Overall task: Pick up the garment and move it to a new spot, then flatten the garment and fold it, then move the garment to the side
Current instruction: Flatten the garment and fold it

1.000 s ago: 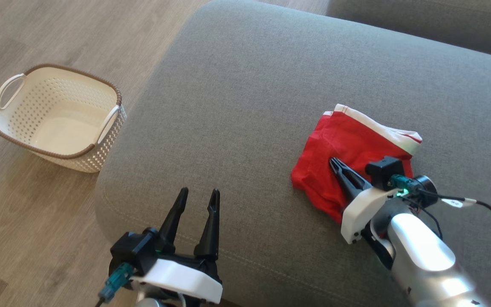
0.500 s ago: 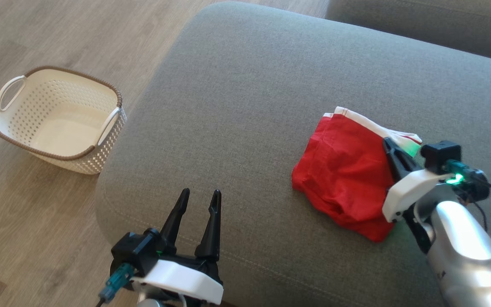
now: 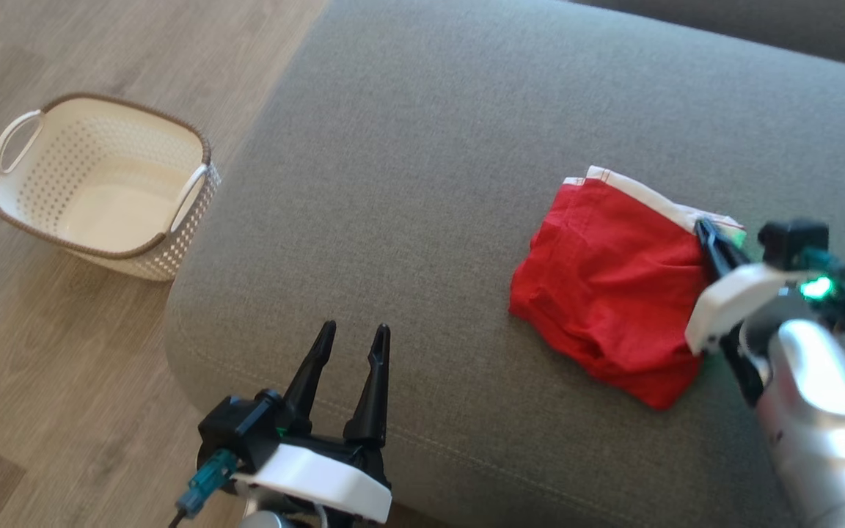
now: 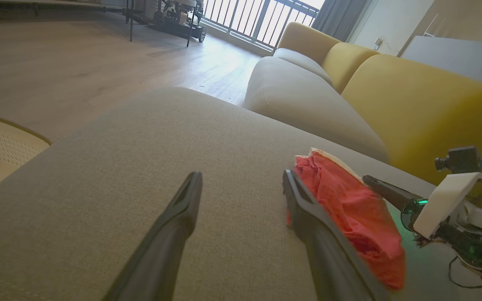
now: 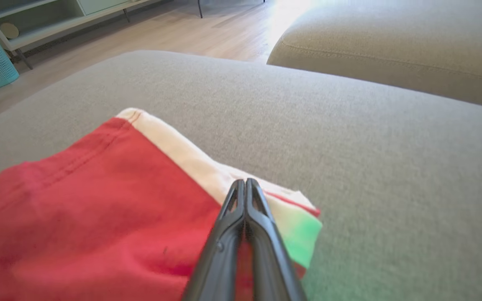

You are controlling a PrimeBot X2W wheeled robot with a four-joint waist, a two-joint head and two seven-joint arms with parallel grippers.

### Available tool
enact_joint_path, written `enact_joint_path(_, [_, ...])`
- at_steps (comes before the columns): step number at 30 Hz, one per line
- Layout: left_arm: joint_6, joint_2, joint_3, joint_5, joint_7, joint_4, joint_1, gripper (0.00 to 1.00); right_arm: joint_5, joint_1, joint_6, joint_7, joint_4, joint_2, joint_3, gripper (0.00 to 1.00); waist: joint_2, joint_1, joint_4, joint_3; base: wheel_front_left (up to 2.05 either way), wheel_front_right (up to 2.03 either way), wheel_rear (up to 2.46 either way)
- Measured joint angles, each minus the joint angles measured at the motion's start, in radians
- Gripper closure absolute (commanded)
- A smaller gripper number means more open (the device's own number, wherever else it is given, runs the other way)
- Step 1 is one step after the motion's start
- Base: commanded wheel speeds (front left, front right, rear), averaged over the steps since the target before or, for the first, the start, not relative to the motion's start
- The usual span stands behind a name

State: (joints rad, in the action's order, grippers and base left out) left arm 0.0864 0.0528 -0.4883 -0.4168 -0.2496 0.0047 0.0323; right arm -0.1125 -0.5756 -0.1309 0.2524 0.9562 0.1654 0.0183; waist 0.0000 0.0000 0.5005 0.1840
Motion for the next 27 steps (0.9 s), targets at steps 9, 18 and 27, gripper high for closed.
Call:
enact_joint_path(9, [0.003, -0.001, -0.009, -0.011, 0.000, -0.004, -0.030, 0.00, 0.025, -0.081, 0.000, 0.000, 0.059, 0.021, 0.020, 1.00, 0.0000, 0.0000, 0.012, 0.042, 0.00, 0.00, 0.00])
enact_joint_path(18, [0.011, -0.001, -0.008, -0.020, 0.000, -0.002, -0.032, 0.00, -0.001, -0.013, 0.000, 0.000, -0.110, -0.028, 0.056, 1.00, 0.0000, 0.0000, -0.016, -0.012, 0.00, 0.00, 0.00])
enact_joint_path(27, [0.010, -0.001, -0.009, -0.020, 0.000, -0.002, -0.030, 0.00, -0.023, 0.069, 0.000, 0.000, -0.039, -0.041, -0.002, 1.00, 0.0000, 0.0000, -0.017, -0.012, 0.00, 0.00, 0.00])
